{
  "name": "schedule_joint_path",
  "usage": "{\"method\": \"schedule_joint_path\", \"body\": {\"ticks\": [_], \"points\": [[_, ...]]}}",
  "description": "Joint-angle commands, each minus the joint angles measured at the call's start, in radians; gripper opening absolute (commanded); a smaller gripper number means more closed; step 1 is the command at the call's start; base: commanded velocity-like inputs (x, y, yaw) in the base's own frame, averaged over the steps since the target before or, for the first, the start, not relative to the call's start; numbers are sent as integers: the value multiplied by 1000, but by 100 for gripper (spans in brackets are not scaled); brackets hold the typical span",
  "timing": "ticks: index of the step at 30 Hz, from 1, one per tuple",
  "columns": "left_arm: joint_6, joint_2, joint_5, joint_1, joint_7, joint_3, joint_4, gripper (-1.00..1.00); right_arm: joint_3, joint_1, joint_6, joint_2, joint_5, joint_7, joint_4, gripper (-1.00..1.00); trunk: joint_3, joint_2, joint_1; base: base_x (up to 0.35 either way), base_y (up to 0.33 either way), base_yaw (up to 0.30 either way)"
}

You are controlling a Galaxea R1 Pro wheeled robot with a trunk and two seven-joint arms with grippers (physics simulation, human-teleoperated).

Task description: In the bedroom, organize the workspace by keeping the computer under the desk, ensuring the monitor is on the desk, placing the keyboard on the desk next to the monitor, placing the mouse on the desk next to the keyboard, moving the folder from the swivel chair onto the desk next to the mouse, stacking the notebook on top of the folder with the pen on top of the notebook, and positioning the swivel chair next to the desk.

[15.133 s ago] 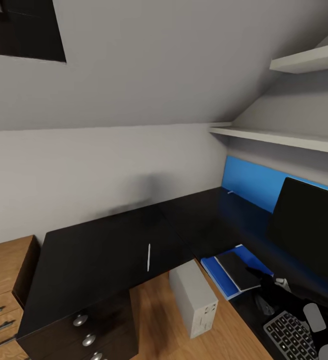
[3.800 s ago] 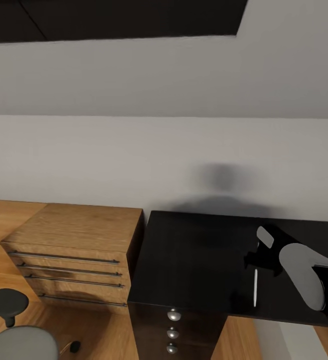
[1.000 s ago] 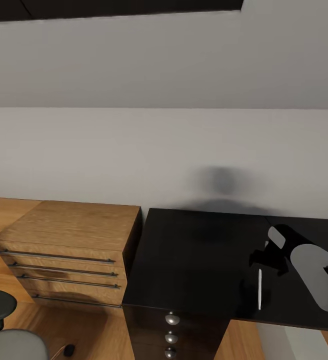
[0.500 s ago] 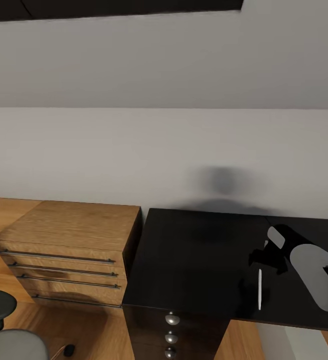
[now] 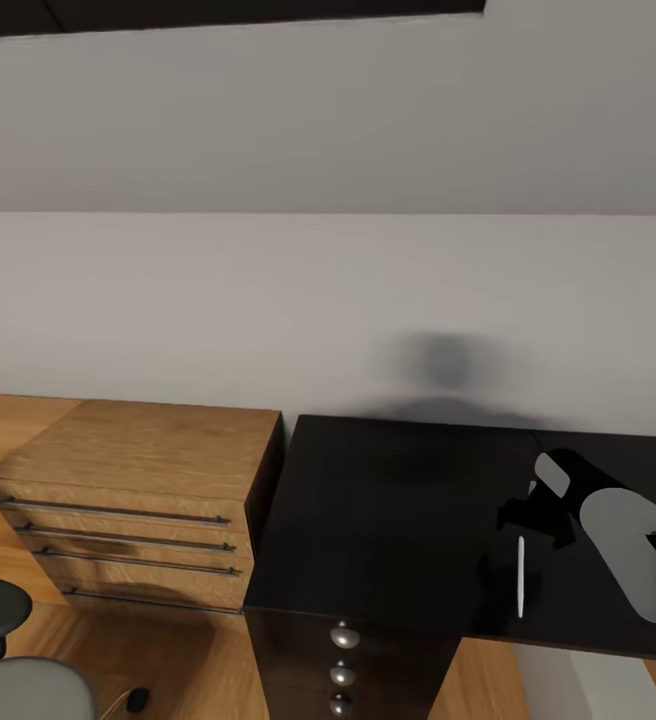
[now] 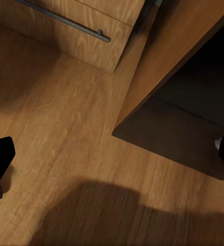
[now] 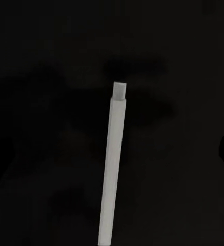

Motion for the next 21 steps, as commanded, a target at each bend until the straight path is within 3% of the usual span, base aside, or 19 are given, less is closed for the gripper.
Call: {"method": "schedule_joint_path", "body": {"ticks": [1, 21], "points": [[-3, 0, 10, -1, -2, -2, 0, 100, -8, 0, 3, 0, -5, -10, -1, 100, -4, -8, 4, 0, 0, 0], [-5, 0, 9, -1, -3, -2, 0, 100, -7, 0, 3, 1, -5, -10, -2, 100, -64, -141, 77, 0, 0, 0]]}}
